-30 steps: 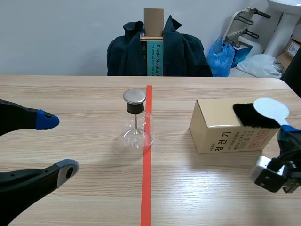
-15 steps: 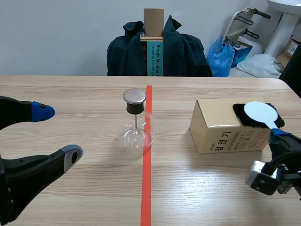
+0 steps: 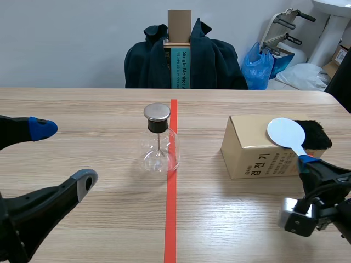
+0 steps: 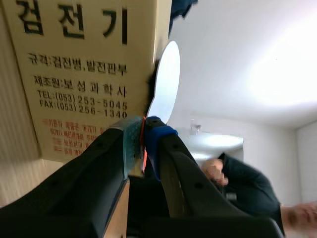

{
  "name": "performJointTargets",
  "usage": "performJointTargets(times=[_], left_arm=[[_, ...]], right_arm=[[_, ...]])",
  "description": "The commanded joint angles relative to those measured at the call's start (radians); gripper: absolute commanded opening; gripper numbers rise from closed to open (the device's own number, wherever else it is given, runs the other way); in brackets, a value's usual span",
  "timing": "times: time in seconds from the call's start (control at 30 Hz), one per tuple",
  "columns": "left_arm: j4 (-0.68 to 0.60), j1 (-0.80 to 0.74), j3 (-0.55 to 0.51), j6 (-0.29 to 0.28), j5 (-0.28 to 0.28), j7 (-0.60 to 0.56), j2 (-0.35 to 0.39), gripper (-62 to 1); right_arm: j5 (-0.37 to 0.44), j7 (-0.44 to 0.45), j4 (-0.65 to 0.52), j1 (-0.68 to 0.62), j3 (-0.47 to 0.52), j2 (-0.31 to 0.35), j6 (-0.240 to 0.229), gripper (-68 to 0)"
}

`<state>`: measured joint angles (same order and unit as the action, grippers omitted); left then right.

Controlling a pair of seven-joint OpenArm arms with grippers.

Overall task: Do the electroscope experiment.
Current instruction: 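Rub the plate on the fur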

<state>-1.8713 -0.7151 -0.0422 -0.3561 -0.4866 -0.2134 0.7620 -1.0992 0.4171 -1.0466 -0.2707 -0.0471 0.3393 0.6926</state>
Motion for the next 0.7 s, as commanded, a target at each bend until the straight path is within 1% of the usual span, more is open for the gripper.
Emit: performJointTargets(times=[0.0,0.03,0.13,0.17,0.2,0.23,0.27,0.3,0.33,0.37,0.43,0.47,0.5,0.53,0.57,0.6,0.63,0.67], left_arm=[[-0.008,0.0,-0.005,0.014,-0.011,-0.015,-0.002,1.4],[-0.008,0.0,-0.005,0.017,-0.002,-0.015,-0.002,1.4],[-0.008,0.001,-0.005,0.026,0.013,-0.015,-0.002,1.4],[-0.008,0.001,-0.005,0.026,0.013,-0.015,-0.002,1.4],[-0.008,0.001,-0.005,0.026,0.013,-0.015,-0.002,1.4],[-0.008,0.0,-0.005,0.026,0.014,-0.015,-0.002,1.4],[-0.008,0.0,-0.005,0.026,0.016,-0.015,-0.002,1.4],[-0.008,0.0,-0.005,0.026,0.023,-0.015,-0.002,1.4],[-0.008,0.0,-0.005,0.026,0.025,-0.015,-0.002,1.4],[-0.008,0.0,-0.005,0.026,0.025,-0.015,-0.002,1.4],[-0.008,0.0,-0.005,0.026,0.025,-0.015,-0.002,1.4],[-0.008,0.0,-0.005,0.026,0.025,-0.015,-0.002,1.4],[-0.008,0.0,-0.005,0.026,0.025,-0.015,-0.002,1.4],[-0.008,0.0,-0.005,0.026,0.025,-0.015,-0.002,1.4],[-0.008,0.0,-0.005,0.026,0.025,-0.015,-0.002,1.4],[-0.008,0.0,-0.005,0.026,0.025,-0.015,-0.002,1.4],[-0.008,0.0,-0.005,0.026,0.025,-0.015,-0.002,1.4],[-0.008,0.0,-0.005,0.026,0.025,-0.015,-0.002,1.4]], right_arm=[[0.014,-0.073,-0.022,0.007,0.027,0.023,0.006,-66.7],[0.014,-0.063,-0.022,0.005,0.032,0.026,0.005,-66.7],[0.005,0.126,-0.022,0.004,0.032,0.029,-0.024,-66.7],[-0.002,0.148,-0.022,0.004,0.031,0.026,-0.026,-66.7],[0.0,0.13,-0.022,0.005,0.031,0.023,-0.019,-66.7],[0.004,0.066,-0.023,0.005,0.031,0.022,-0.01,-66.7],[0.008,-0.009,-0.023,0.005,0.032,0.022,-0.009,-66.7],[0.012,-0.064,-0.023,0.004,0.036,0.024,-0.01,-66.7],[0.015,-0.079,-0.023,0.003,0.039,0.027,-0.013,-66.7],[0.015,-0.055,-0.023,0.002,0.039,0.032,-0.013,-66.7],[0.014,0.076,-0.023,0.002,0.035,0.031,-0.013,-66.7],[0.014,0.117,-0.023,0.002,0.027,0.031,-0.013,-66.7],[0.014,0.12,-0.023,0.002,0.02,0.031,-0.005,-66.7],[0.021,0.08,-0.023,0.002,0.018,0.029,0.009,-66.7],[0.031,0.013,-0.023,0.002,0.02,0.029,0.024,-66.7],[0.039,-0.051,-0.023,0.002,0.023,0.032,0.025,-66.7],[0.048,-0.081,-0.023,0.002,0.028,0.037,0.02,-66.7],[0.057,-0.06,-0.023,0.001,0.028,0.044,0.004,-66.7]])
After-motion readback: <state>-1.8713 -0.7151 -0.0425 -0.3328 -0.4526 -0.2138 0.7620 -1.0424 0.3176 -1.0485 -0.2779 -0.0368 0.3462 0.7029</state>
